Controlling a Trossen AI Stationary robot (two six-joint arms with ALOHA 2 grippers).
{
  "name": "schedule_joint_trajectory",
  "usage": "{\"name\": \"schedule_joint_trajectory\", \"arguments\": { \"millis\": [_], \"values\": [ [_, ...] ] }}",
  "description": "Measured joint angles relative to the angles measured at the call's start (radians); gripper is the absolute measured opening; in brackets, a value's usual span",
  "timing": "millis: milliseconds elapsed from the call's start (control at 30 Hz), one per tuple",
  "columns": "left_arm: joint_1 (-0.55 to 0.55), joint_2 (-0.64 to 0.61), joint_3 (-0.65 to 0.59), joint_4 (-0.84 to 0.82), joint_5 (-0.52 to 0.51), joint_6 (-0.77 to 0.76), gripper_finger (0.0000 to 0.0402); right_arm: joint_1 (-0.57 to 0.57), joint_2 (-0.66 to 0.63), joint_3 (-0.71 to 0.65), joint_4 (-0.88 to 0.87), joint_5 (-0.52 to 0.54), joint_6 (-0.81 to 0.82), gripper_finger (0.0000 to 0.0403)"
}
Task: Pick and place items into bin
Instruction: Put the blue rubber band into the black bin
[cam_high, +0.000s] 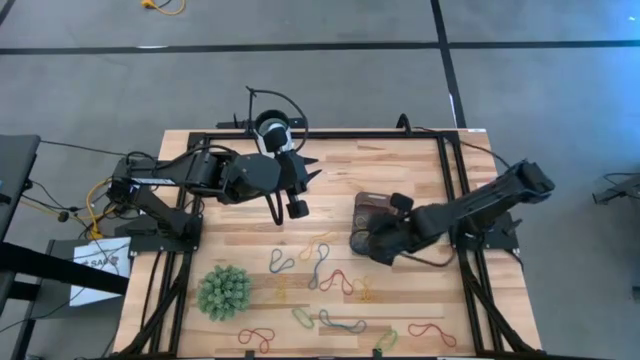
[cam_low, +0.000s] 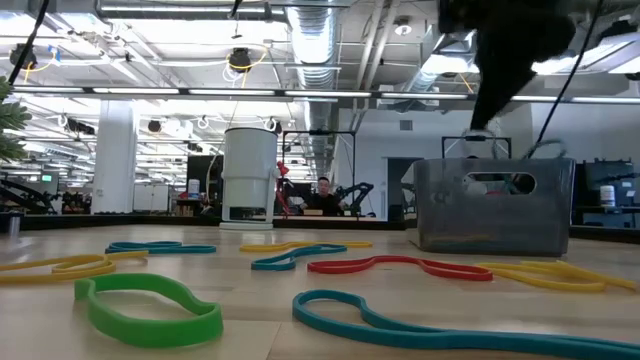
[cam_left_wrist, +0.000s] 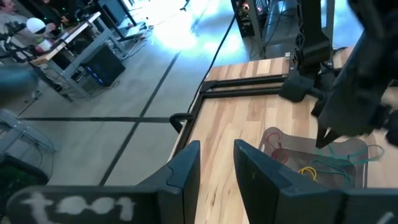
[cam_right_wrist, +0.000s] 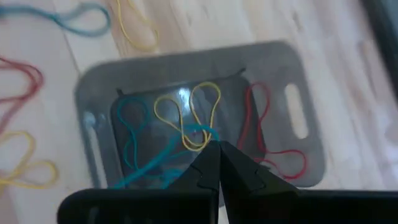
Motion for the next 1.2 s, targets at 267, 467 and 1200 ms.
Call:
{"name": "schedule_joint_trajectory", "arguments": {
  "millis": [267, 467, 1200],
  "values": [
    [0.0, 0.0, 0.0, -0.042, 0.0, -0.011, 0.0089, -0.043, 0.117, 0.005, -0.049, -0.056, -0.073, 0.0],
    [0.0, 0.0, 0.0, -0.069, -0.001, -0.027, 0.0089, -0.05, 0.12, 0.005, 0.068, -0.233, -0.107, 0.0],
    [-0.033, 0.0, 0.0, -0.074, 0.021, -0.027, 0.0089, -0.104, 0.153, 0.006, 0.101, -0.323, -0.184, 0.0115]
  ]
}}
